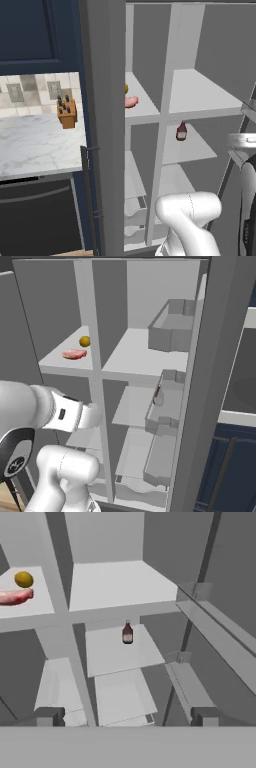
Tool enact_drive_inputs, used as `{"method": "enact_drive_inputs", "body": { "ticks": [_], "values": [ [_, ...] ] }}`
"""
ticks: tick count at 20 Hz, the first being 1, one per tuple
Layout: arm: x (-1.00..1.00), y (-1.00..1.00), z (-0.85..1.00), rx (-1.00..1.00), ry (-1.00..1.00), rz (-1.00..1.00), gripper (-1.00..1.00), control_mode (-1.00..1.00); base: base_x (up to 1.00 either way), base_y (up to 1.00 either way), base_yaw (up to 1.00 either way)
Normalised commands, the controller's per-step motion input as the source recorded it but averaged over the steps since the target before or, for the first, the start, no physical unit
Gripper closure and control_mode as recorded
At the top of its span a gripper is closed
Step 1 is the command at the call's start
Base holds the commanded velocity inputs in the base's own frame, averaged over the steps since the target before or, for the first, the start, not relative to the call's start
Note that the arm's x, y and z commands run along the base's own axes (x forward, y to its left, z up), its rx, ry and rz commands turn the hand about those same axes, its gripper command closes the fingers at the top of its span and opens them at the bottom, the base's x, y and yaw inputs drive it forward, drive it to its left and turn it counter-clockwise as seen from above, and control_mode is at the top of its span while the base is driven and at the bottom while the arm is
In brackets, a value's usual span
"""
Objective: There's a steak in the fridge that needs to be moved to the freezer for freezing. Pick up the steak from the fridge, place it on any shelf in the freezer, and close the fridge and freezer doors when done.
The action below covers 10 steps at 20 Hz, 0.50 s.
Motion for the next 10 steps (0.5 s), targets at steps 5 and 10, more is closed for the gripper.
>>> {"method": "enact_drive_inputs", "body": {
  "ticks": [5, 10],
  "values": [
    [-0.47, 0.35, -0.09, 0.01, -0.15, 0.02, -1.0, -1.0, 0.0, 0.0, 0.0],
    [0.19, 0.12, 0.0, 0.0, -0.14, 0.0, -1.0, -1.0, 0.0, 0.0, 0.0]
  ]
}}
